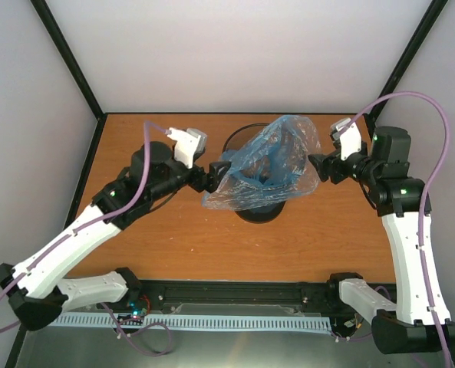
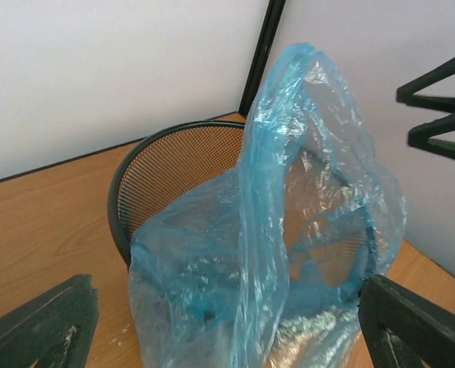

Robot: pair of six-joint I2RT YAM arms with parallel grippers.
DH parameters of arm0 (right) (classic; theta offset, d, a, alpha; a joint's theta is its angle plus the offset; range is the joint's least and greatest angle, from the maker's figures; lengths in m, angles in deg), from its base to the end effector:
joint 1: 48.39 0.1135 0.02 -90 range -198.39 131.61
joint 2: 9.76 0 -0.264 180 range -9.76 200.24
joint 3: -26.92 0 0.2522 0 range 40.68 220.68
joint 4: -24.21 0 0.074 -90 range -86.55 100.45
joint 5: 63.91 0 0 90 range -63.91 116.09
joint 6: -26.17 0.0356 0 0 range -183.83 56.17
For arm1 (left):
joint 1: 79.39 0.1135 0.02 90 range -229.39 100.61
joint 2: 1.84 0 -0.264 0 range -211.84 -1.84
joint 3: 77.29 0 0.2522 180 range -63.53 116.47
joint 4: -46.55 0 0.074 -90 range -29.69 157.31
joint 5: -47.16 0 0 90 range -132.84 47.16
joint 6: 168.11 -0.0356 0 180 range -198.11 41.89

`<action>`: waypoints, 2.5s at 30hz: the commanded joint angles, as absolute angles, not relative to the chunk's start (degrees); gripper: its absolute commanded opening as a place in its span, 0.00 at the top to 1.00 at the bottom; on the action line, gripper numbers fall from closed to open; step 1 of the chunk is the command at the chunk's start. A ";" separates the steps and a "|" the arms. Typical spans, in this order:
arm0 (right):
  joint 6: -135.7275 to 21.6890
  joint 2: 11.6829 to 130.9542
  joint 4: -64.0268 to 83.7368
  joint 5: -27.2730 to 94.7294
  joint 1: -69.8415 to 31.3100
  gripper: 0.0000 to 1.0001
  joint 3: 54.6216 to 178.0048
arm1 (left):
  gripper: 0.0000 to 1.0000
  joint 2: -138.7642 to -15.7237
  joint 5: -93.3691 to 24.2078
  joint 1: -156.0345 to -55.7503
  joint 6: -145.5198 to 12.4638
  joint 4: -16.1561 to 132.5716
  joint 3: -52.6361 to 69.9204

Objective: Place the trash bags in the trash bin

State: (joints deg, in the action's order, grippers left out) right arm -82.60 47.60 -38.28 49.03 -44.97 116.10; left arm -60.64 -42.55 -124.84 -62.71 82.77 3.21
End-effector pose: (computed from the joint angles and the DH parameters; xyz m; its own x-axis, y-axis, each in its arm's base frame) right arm 0.1826 0.0248 0.4143 -0.3567 -0.3182 -0.8783 -0.5327 0.8417 -0.0885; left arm 0.1568 -0.1595 0.4051 -0.3597 -0.0131 -0.9330 0.6436 0.7204 -0.2583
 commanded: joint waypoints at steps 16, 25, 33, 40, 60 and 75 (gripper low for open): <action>-77.38 55.30 -28.59 67.35 -51.21 0.49 112.94 | 0.52 -71.90 -44.60 -125.20 -66.87 88.97 9.71; -75.52 59.96 -24.14 67.30 -51.18 0.97 110.93 | 0.99 -74.08 -54.08 -125.12 -67.17 84.19 9.15; -72.64 65.87 -19.21 64.10 -51.18 0.97 112.94 | 0.99 -80.90 -57.99 -119.45 -65.03 81.94 13.81; -70.41 68.74 -16.92 65.09 -51.21 0.97 113.00 | 0.99 -89.36 -56.23 -118.28 -65.30 80.32 19.72; -71.24 81.55 -15.42 64.59 -51.20 0.97 115.41 | 0.99 -98.53 -53.68 -113.84 -61.46 78.72 20.15; -76.88 78.18 -18.94 67.12 -51.20 0.97 105.33 | 0.99 -91.85 -49.02 -113.81 -53.49 73.44 3.28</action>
